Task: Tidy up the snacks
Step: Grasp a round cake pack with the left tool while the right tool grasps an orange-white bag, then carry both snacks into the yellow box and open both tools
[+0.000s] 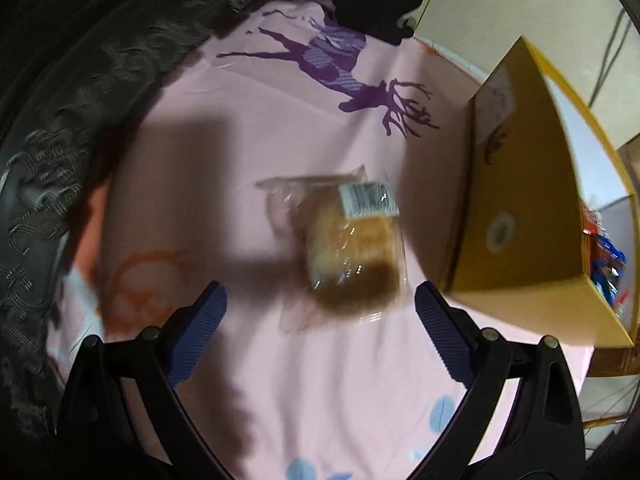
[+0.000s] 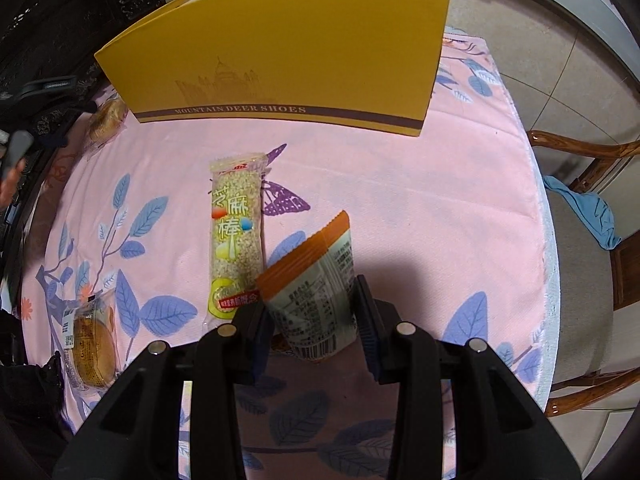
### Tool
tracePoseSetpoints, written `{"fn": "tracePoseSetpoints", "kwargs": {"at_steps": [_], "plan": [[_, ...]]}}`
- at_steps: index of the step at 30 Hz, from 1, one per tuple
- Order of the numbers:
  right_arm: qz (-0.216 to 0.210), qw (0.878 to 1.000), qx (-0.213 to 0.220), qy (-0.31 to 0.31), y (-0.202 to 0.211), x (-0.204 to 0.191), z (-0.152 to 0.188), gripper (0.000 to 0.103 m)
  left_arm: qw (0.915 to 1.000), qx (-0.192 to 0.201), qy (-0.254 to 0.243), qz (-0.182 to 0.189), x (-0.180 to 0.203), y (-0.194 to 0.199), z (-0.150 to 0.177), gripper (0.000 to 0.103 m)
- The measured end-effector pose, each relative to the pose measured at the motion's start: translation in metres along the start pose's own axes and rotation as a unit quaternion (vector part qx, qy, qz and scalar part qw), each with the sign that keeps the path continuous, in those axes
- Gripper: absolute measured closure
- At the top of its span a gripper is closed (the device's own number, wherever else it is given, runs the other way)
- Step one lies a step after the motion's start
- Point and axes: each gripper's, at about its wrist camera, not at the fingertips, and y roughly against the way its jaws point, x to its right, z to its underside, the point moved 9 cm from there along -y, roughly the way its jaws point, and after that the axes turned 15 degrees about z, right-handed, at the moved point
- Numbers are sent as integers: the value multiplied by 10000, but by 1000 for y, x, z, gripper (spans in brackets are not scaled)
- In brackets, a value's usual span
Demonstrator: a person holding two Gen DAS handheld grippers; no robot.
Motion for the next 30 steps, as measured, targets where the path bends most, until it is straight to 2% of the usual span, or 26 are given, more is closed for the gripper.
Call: {"fn": "tracePoseSetpoints", "kwargs": {"at_steps": [5, 6, 8, 9, 11, 12, 17, 20, 22, 27, 30], "plan": [[28, 10000, -26, 7, -3, -1, -1, 63, 9985, -344, -126, -418, -5, -38, -2, 9], [42, 10000, -36, 36, -3, -2, -1, 63, 9978, -246, -257, -567, -4, -39, -3, 11], [68, 9999, -64, 62, -4, -3, -3, 63, 9980, -94, -323, -538, -4, -38, -4, 13], [76, 9999, -65, 56, -4, -3, -3, 63, 9979, -56, -349, -540, -3, -37, -4, 16], [125, 9999, -49, 55, -4, -4, -3, 64, 9972, 68, -536, -525, 0, -31, -3, 39], [135, 9999, -41, 44, -4, -4, -3, 64, 9967, 55, -596, -541, 1, -28, 0, 47], [12, 9999, 61, -131, 7, -3, -6, 68, 9971, 53, -617, -442, -9, -12, 26, 51], [-31, 9997, 193, -177, 20, -3, -12, 69, 9991, 78, -419, -52, -10, 13, 57, 51], [-56, 9994, 273, -216, 28, -3, -16, 69, 9983, 48, -519, 243, 0, 31, 80, 51], [-152, 9983, 478, -285, 49, -5, -31, 69, 9898, -110, -1253, 662, 42, 66, 127, 50], [-187, 9978, 590, -246, 61, -9, -40, 68, 9843, -91, -1578, 781, 69, 75, 134, 50]]}}
